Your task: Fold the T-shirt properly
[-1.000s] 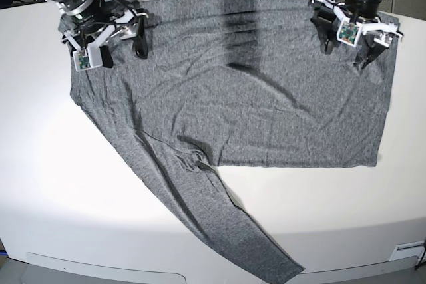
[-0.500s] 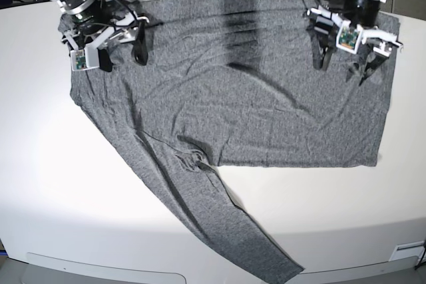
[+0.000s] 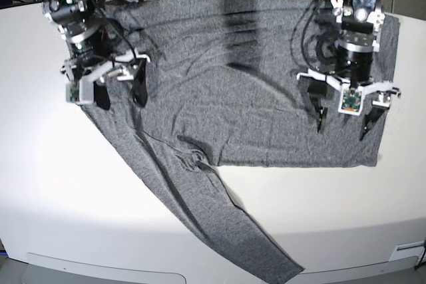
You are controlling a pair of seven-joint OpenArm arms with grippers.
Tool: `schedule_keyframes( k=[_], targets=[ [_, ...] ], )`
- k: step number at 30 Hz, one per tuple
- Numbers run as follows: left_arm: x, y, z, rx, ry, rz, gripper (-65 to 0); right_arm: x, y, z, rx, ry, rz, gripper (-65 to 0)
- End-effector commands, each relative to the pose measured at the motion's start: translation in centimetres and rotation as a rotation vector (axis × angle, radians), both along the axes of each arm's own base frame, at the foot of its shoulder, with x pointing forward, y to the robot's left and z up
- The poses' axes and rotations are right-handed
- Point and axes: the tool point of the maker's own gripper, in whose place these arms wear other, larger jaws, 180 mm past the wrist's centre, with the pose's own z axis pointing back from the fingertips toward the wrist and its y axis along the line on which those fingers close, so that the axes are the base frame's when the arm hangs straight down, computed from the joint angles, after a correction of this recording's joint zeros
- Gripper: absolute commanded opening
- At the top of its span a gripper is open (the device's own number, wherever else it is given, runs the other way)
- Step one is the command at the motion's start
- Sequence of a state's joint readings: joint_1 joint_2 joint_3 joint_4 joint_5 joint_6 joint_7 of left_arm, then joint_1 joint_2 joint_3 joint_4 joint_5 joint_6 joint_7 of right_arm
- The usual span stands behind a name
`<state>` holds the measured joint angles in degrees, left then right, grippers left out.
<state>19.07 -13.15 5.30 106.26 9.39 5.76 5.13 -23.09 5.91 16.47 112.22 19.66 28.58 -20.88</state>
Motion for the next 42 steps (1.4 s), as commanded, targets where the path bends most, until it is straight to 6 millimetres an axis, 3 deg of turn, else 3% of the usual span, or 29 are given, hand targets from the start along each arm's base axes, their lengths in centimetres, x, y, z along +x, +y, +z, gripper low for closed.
schedule_keyframes(
  k=[1,10,19,31,42],
  targets=[
    [0.7,0.1,1.9,0.007,-0.068,0.000,-19.9,0.9,0.1,1.7,0.006,-0.063,0.004,-18.8],
    [2.9,0.3,3.8,0.010,-0.113,0.013,-19.9,5.0,0.1,5.9,0.002,-0.204,0.006,-18.8],
    [6.2,0.5,7.9,0.009,-0.213,0.026,-19.9,8.5,0.1,10.4,-0.007,-0.324,0.011,-18.8],
    [9.8,0.9,13.4,0.006,-0.324,0.049,-19.9,11.4,0.2,14.3,-0.034,-0.379,0.020,-18.8],
    [11.8,1.7,16.4,-0.030,-0.353,0.045,-19.9,13.2,0.2,17.5,-0.047,-0.435,0.023,-18.8]
  ],
)
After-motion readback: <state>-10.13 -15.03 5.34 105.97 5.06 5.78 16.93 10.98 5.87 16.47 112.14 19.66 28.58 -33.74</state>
